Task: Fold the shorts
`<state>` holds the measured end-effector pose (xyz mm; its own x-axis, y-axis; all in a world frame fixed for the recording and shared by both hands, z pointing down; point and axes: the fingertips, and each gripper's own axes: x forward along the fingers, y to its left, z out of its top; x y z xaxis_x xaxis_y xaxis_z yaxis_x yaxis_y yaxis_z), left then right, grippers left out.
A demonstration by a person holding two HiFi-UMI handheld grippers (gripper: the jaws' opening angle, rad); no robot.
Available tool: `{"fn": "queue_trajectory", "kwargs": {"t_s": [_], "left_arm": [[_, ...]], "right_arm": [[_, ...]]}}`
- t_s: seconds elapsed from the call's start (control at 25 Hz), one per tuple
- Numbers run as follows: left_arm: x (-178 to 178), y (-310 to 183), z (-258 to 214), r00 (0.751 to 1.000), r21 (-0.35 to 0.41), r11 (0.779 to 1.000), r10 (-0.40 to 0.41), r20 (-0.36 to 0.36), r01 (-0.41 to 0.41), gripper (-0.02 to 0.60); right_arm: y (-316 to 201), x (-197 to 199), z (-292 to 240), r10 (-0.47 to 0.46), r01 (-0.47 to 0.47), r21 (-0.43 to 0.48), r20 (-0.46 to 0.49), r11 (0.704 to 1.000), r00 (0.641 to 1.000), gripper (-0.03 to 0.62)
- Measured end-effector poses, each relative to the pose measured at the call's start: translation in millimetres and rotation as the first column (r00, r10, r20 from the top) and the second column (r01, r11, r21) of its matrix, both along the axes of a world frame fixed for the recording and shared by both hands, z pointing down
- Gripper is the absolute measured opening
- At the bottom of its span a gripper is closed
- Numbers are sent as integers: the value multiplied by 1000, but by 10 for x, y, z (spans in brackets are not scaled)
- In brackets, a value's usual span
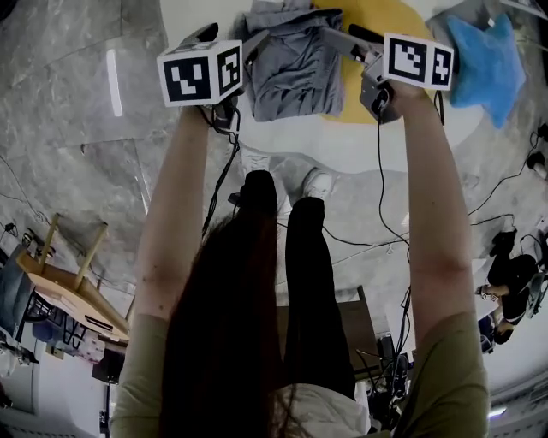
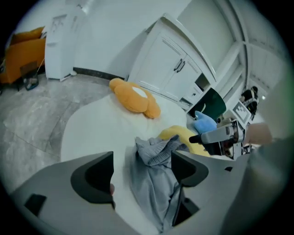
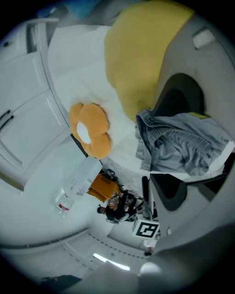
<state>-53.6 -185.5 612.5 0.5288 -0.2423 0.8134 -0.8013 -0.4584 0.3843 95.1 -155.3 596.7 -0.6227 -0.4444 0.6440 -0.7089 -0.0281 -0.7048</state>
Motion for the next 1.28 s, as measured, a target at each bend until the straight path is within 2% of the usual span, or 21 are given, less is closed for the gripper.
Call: {"fn": "queue_trajectory", "kwargs": {"t_s": [0.08,0.12,0.16,0.24,0.28,0.32,0.36,0.44,0.52,0.56,0.64,0.76,0.84,0.88,0.92,1.0,1.04,1.16,1.24,1.28], "left_arm": [[25,190,-32,990,33,990,136,28,-137,376],[62,334,-14,970,28,970,240,44,-241,376],[108,487,25,933,12,935,353,63,-355,376],[219,722,126,829,-23,833,552,93,-552,376],[286,778,167,781,-30,786,617,95,-617,376],[353,802,196,748,-33,752,658,90,-658,376],[408,803,215,726,-37,731,682,83,-682,376],[484,731,254,705,-55,710,704,88,-702,376],[532,567,282,708,-61,716,697,109,-696,376],[548,453,275,723,-46,732,680,123,-680,376],[557,155,223,779,19,786,607,158,-617,376],[443,-326,93,877,133,876,433,207,-463,377],[316,-480,-10,920,167,912,342,191,-373,376],[257,-485,-63,933,170,923,317,170,-345,376],[203,-440,-110,939,168,928,309,149,-332,376],[107,-196,-161,932,145,923,340,126,-356,376],[64,-16,-158,921,123,915,371,122,-385,376],[-55,594,-76,874,46,877,470,120,-478,376],[-141,961,6,854,6,859,508,117,-512,376],[-185,1112,43,851,-11,857,513,116,-515,376]], "right_arm": [[201,-47,-39,-123,125,21,-65,992,990,382],[349,-99,-35,-196,198,17,-89,980,977,382],[517,-157,-14,-267,269,5,-107,963,958,382],[847,-258,66,-386,385,-34,-133,922,913,382],[991,-301,120,-433,430,-56,-144,901,890,382],[1119,-342,176,-474,468,-77,-153,880,867,382],[1231,-378,225,-509,500,-96,-160,861,846,382],[1377,-412,284,-559,546,-118,-173,829,811,382],[1421,-424,288,-584,572,-116,-187,812,790,380],[1427,-429,280,-591,582,-109,-195,806,782,380],[1416,-429,278,-608,603,-98,-219,792,763,380],[1370,-421,328,-641,640,-100,-263,762,721,379],[1345,-438,372,-659,659,-111,-285,744,696,379],[1331,-447,397,-669,669,-117,-298,734,681,377],[1323,-454,422,-681,682,-125,-311,721,663,368],[1334,-467,466,-709,709,-145,-336,690,620,364],[1339,-472,481,-719,721,-154,-352,676,599,355],[1305,-454,504,-734,743,-177,-413,645,539,264],[1288,-444,517,-745,759,-194,-446,621,496,261],[1286,-441,526,-752,769,-206,-465,605,467,261]]}}
